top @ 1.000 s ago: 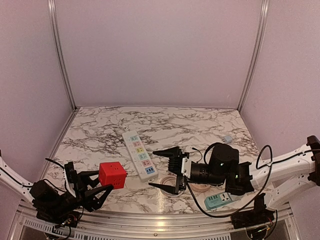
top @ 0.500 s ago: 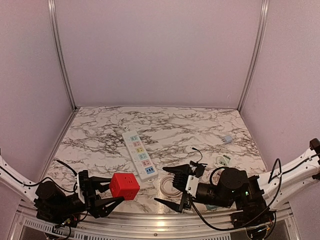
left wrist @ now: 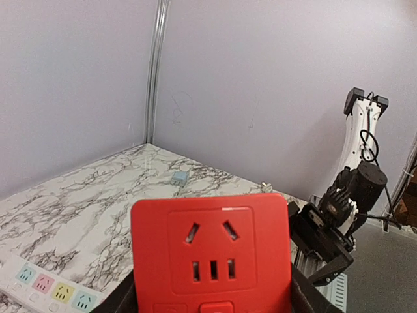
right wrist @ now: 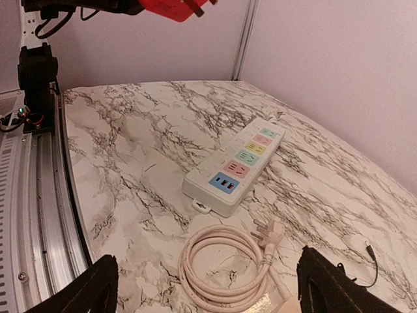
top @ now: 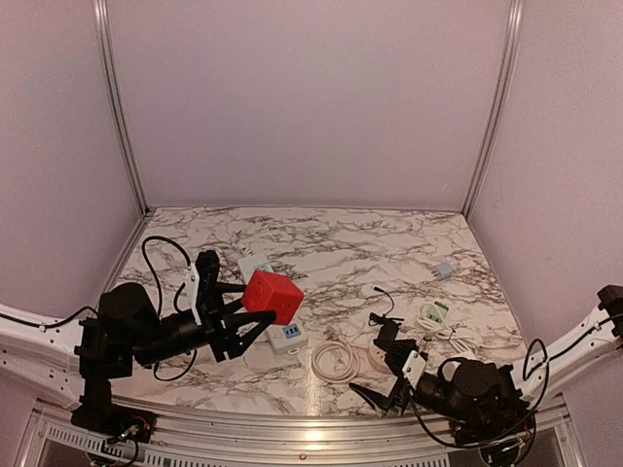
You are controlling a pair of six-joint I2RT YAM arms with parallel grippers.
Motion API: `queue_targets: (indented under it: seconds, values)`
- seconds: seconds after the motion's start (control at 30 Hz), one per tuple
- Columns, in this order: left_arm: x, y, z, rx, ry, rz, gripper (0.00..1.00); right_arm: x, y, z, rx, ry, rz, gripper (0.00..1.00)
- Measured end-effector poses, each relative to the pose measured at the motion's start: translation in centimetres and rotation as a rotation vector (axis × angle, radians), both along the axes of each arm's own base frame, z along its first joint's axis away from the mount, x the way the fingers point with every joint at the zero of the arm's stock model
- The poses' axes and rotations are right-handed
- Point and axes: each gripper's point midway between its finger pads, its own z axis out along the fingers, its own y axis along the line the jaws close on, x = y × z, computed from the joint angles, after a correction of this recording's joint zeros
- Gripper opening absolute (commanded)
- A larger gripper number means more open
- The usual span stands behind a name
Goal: Insert the plug
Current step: Insert the plug into the socket slot.
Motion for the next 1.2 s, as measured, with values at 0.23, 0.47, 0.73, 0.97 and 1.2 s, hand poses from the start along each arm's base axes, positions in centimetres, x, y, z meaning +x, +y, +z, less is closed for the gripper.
queue_targets:
  seconds: [0.23,0.47,0.73,0.97,1.2]
  values:
    - [5.6,-4.3,8.7,0.079,-0.003,-0.023,0.00,0.8,-1.4,-0.3,0.110,0.056,-0.065,0.88]
    - [10.9,-8.5,6.1,0.385,0.050,-0.074,0.00,-0.2,-0.3,-4.2,0.003,0.064,-0.037,0.93]
    - [17.4,-6.9,-3.4,0.700,0.225,-0.100,0.00,-0.5,-0.2,-2.4,0.034,-0.004,-0.106,0.96]
    - [19.2,-3.9,-8.4,0.874,0.310,-0.100,0.00,1.8,-4.0,0.8,0.211,0.041,-0.279,0.96]
    - [17.2,-2.1,-13.1,0.966,0.355,-0.165,0.00,2.8,-5.7,2.5,0.317,0.083,-0.375,0.97]
